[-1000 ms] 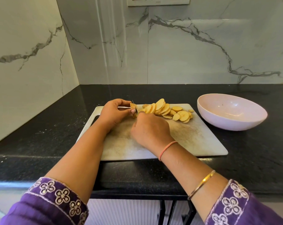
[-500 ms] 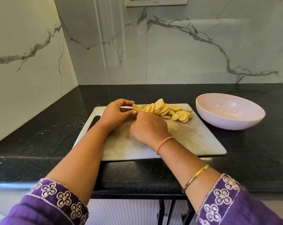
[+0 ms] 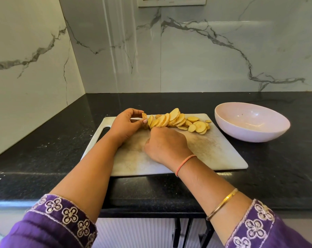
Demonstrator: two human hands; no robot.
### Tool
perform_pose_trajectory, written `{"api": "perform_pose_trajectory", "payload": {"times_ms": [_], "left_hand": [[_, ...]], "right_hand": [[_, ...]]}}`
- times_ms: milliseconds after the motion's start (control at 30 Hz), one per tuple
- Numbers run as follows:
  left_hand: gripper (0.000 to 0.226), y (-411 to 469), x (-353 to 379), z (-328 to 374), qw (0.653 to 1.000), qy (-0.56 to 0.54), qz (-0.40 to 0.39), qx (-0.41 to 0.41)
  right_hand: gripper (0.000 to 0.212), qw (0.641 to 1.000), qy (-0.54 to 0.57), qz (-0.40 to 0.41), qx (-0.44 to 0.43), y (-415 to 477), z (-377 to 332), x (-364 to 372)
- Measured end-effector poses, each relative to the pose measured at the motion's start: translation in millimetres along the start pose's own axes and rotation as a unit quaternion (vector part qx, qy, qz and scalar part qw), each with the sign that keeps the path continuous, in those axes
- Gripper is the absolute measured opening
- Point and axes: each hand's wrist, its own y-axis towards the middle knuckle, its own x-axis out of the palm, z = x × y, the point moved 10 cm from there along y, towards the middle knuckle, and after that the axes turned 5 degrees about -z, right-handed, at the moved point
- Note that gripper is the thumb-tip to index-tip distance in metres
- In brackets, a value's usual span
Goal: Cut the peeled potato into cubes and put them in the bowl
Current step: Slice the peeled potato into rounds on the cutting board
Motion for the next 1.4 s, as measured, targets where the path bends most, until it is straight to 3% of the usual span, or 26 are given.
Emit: {"api": "perform_pose_trajectory", "payload": {"times_ms": [200, 533, 667, 867, 1400], "left_hand": [[0.032, 0.1, -1.3, -0.5, 1.000, -0.004, 0.009, -0.005], [0.035, -2.5, -1.4, 1.0, 1.000, 0.002, 0.017, -0.011], [0.032, -3.0, 2.1, 2.3, 1.000, -0.016, 0.006, -0.001], [0.033, -2.5, -4.0, 3.6, 1.000, -0.022, 0.019, 0.007], [0.030, -4.1, -5.9, 13.3, 0.998, -0.032, 0.030, 0.053]], "right_hand": [[0.012, 1.000, -0.001, -0.012, -0.006, -16.3, 8.2, -12.1], [0.024, 0.997, 0.046, -0.052, 0.013, -30.4, 26.7, -25.4], [0.018, 0.994, 0.103, 0.007, 0.031, -31.2, 35.8, -31.6], [0.035, 0.989, 0.111, 0.099, 0.006, -20.9, 25.6, -36.2], [0.028, 0.988, 0.095, 0.125, -0.004, 4.3, 10.4, -19.1]]}}
